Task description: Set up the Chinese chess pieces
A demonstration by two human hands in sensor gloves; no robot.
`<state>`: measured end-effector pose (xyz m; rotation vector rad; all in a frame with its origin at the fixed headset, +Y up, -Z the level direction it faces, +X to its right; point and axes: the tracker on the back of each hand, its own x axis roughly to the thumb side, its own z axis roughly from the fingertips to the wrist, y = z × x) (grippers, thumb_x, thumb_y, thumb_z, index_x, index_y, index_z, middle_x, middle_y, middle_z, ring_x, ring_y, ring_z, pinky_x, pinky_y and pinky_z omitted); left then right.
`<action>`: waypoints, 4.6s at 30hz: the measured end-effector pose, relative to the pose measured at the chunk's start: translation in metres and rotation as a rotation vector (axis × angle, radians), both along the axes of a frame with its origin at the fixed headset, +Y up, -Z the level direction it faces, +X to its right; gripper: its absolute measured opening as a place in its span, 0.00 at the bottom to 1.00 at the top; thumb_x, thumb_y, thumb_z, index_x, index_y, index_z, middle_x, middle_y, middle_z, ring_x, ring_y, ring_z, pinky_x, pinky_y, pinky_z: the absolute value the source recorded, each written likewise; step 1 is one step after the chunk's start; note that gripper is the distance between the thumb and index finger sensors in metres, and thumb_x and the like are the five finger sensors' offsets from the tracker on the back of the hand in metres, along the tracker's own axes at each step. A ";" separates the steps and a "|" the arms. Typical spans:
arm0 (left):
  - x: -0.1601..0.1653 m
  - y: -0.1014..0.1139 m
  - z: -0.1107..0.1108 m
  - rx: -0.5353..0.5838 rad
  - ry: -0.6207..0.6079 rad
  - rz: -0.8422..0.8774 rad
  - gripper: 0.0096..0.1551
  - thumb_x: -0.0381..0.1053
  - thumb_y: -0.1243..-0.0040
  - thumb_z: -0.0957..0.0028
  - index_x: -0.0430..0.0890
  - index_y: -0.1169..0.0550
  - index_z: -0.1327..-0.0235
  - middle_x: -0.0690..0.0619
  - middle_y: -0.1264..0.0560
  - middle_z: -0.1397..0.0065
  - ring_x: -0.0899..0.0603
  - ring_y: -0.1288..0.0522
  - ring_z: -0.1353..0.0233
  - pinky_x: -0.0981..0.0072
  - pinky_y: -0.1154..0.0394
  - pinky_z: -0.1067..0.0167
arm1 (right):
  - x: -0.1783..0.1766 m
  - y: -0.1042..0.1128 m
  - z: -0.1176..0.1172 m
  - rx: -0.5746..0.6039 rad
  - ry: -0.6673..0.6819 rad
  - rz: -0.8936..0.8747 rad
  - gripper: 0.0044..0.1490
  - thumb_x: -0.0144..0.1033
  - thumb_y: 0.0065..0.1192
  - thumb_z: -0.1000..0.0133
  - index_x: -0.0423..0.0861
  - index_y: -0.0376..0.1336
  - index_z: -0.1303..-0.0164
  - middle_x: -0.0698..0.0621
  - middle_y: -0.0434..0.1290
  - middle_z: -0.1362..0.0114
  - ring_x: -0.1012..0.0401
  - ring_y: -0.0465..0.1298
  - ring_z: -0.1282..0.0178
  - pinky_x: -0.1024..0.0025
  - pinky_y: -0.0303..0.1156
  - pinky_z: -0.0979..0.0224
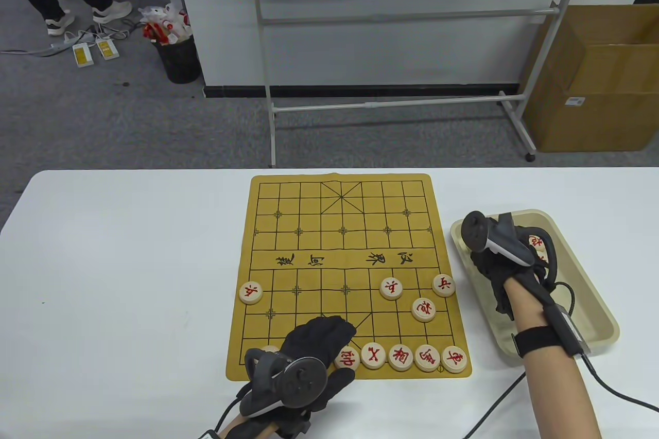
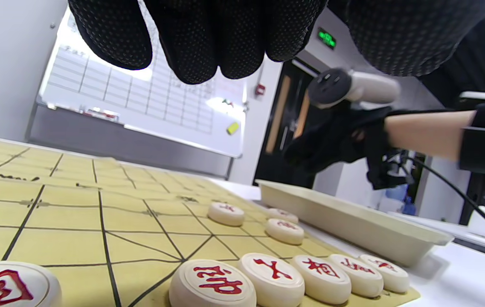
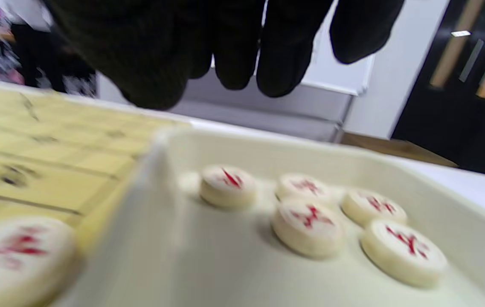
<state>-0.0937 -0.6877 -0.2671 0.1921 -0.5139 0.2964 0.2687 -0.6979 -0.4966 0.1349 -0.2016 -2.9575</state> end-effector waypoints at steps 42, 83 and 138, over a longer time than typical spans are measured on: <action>0.005 0.005 0.013 0.118 -0.051 0.042 0.50 0.65 0.39 0.60 0.53 0.41 0.24 0.53 0.34 0.21 0.43 0.31 0.21 0.42 0.31 0.27 | -0.066 0.036 0.145 0.038 0.392 -0.797 0.48 0.47 0.72 0.51 0.42 0.60 0.21 0.40 0.64 0.20 0.47 0.74 0.29 0.39 0.62 0.21; -0.106 -0.035 -0.027 0.164 0.145 -0.747 0.29 0.62 0.32 0.67 0.57 0.22 0.50 0.59 0.15 0.38 0.48 0.13 0.35 0.51 0.18 0.36 | -0.119 0.022 0.235 0.152 0.650 -0.834 0.51 0.51 0.64 0.47 0.40 0.53 0.17 0.38 0.67 0.21 0.44 0.76 0.29 0.38 0.62 0.23; -0.004 -0.006 -0.001 0.040 -0.039 0.033 0.46 0.67 0.42 0.60 0.54 0.37 0.26 0.51 0.33 0.20 0.40 0.31 0.20 0.41 0.31 0.27 | -0.013 0.093 0.124 0.332 0.138 -0.393 0.51 0.49 0.69 0.47 0.43 0.54 0.16 0.40 0.61 0.15 0.42 0.67 0.18 0.38 0.59 0.19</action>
